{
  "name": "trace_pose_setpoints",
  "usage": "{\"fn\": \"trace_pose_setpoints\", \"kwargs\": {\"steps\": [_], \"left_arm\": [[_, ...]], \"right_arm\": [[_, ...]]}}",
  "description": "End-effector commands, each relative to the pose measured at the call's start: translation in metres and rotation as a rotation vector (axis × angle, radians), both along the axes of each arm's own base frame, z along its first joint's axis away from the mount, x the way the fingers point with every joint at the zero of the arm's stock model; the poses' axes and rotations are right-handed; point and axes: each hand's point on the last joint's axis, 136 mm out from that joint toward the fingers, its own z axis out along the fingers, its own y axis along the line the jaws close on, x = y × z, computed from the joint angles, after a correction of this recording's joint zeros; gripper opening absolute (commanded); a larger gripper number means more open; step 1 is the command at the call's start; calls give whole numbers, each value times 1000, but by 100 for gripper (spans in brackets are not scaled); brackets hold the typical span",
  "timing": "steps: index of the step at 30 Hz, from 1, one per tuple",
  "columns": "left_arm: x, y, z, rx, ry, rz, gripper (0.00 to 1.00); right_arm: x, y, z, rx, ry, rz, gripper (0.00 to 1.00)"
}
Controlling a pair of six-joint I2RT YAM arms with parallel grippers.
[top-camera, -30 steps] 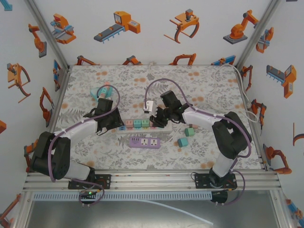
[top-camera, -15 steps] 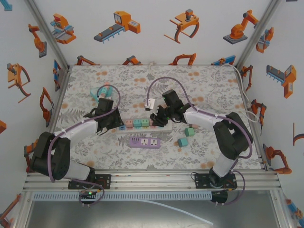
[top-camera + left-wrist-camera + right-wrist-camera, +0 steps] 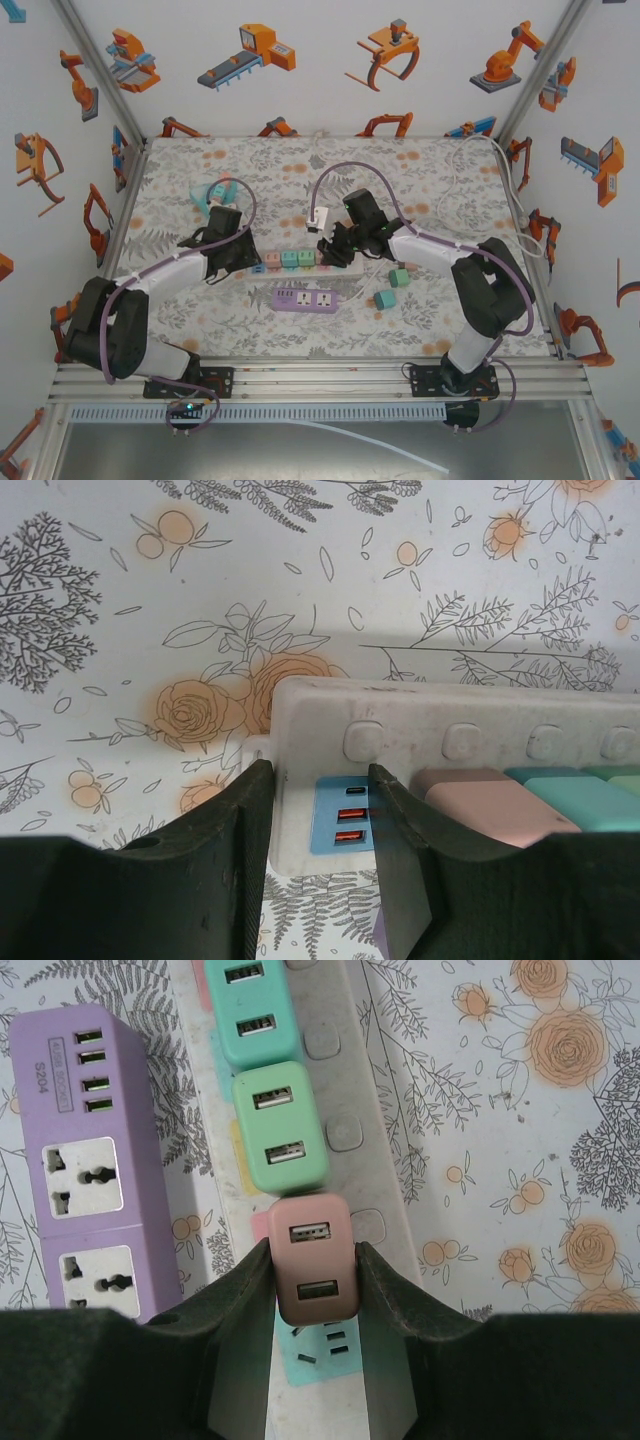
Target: Pull the plug off the socket
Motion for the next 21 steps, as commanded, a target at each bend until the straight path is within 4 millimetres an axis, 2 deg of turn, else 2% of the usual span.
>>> {"fn": "trace_pose_setpoints", "kwargs": {"steps": [1,6,11,16,21], "left_arm": [[-63,12,-63,111,279,-54,43],[-67,13,-67,163,286,-48,43],[-65,13,-65,167,282,-40,43],[-61,14,-55,164,254,-34,43],[-55,11,-39,149,219,-31,43]], "right_arm": [[11,20,45,89,-89,31,12],[14,26,50,80,-85,43,13],[12,26,40,74,-84,64,15],[12,25,59,142,-103,32,16],[12,14,73,181,-115,-14,15]]}}
